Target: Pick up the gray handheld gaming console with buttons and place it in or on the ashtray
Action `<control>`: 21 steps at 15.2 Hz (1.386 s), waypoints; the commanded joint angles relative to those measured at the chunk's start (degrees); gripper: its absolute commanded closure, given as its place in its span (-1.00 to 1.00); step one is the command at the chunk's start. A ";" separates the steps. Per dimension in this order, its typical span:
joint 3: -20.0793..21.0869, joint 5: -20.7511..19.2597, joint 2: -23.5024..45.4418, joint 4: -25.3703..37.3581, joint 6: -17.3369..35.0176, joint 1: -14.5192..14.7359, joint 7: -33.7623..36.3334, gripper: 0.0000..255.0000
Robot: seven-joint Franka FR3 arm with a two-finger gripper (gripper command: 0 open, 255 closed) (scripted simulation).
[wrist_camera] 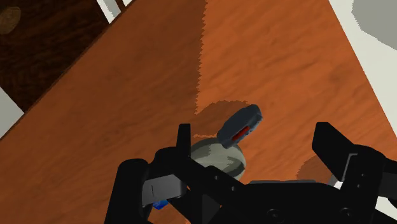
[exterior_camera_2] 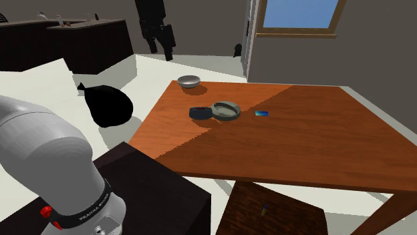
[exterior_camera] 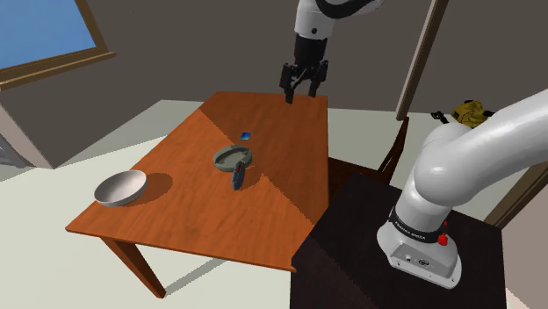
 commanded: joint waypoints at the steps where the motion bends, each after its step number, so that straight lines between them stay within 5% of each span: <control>1: 1.67 0.57 3.37 -0.42 3.55 -0.34 3.35 -1.00; 11: 7.78 -0.05 23.54 2.73 18.65 -2.79 18.87 -1.00; 21: 9.46 -5.98 46.57 13.57 28.16 -3.70 35.48 -1.00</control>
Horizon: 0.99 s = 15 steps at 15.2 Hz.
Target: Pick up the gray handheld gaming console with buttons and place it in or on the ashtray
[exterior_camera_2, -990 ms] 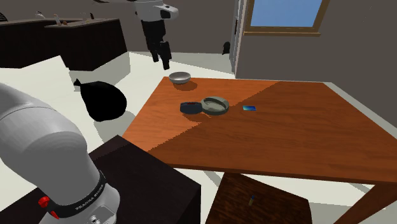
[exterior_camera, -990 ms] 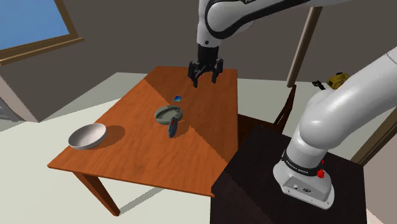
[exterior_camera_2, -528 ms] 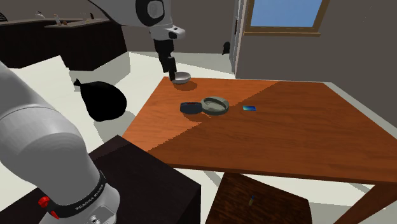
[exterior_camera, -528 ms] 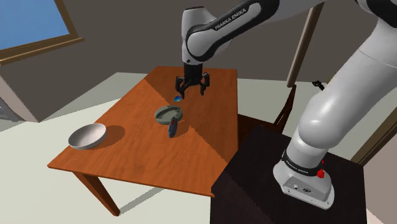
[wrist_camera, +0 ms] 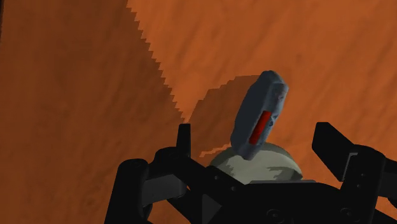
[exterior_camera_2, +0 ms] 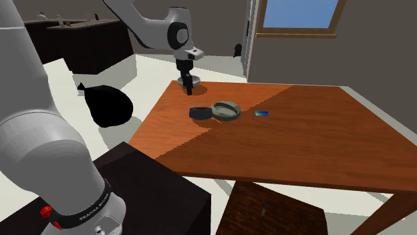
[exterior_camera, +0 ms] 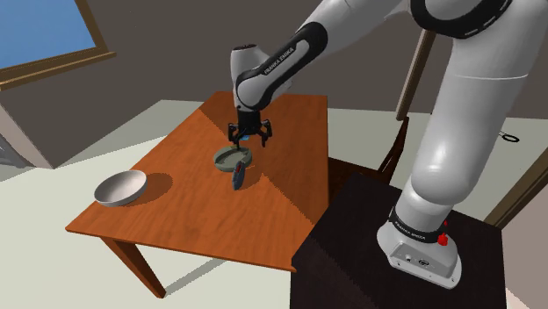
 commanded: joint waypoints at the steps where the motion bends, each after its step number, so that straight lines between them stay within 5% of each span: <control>1: -0.27 -1.29 4.49 2.70 1.23 0.30 3.38 -1.00; 12: -4.68 -4.18 29.56 23.01 3.26 3.15 16.48 -1.00; 15: -4.89 -4.31 31.02 23.44 4.26 3.29 16.71 -1.00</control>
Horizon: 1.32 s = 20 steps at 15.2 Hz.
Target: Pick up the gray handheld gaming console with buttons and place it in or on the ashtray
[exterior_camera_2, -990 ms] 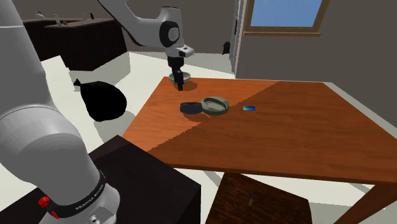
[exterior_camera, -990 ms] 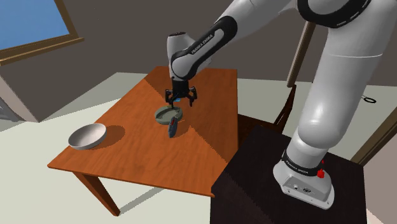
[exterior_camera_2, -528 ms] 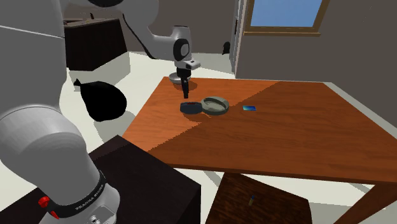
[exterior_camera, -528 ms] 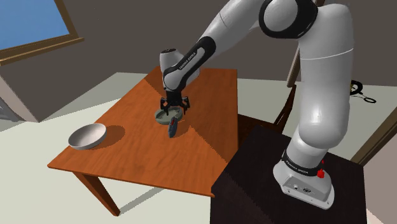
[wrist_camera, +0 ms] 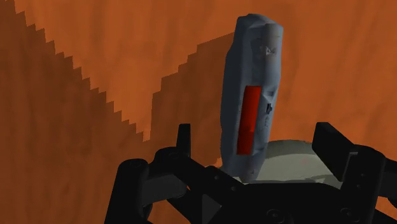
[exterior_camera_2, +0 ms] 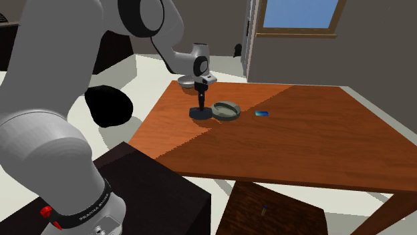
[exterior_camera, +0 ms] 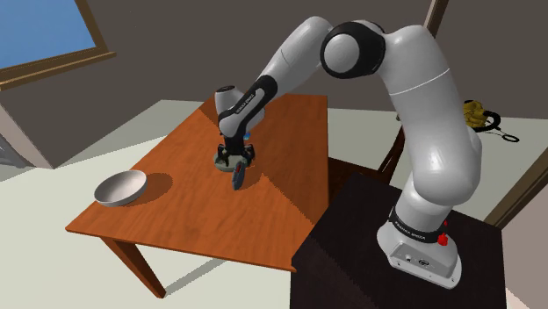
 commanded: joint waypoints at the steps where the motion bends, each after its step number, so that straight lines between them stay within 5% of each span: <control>1: -0.16 -0.16 1.14 -0.10 1.23 0.22 0.40 -1.00; 13: -0.48 -0.50 3.78 0.32 3.45 0.45 0.61 -1.00; 14: -0.48 -0.50 3.78 0.32 3.45 0.45 0.61 1.00; 20: -0.48 -0.50 3.77 0.31 3.46 0.45 0.62 1.00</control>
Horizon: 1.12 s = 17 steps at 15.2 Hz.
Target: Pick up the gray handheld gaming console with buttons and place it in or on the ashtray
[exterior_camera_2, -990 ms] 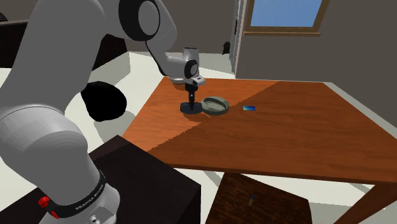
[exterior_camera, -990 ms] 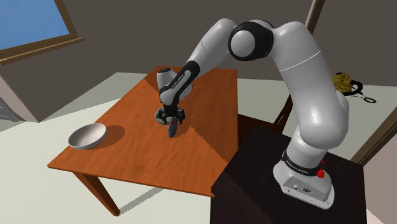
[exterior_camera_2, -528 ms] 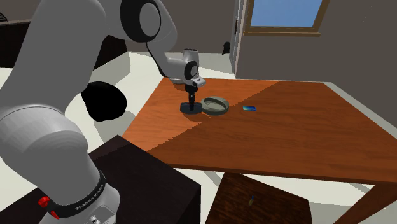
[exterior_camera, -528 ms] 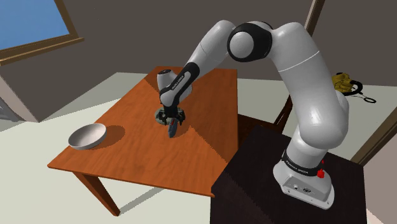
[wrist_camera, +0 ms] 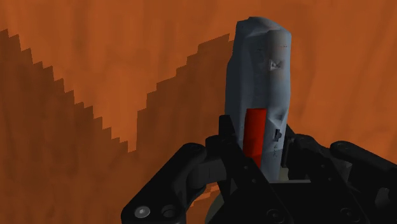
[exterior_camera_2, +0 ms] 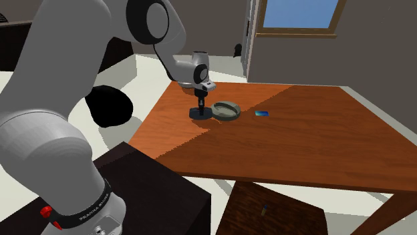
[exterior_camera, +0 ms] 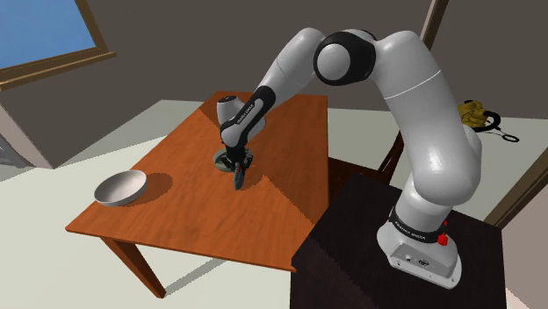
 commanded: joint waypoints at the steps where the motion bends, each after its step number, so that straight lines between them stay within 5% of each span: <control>1: -0.01 0.00 0.00 -0.02 -0.01 -0.01 0.00 1.00; 17: 0.90 1.10 -7.71 -0.61 -7.11 -0.65 -0.66 1.00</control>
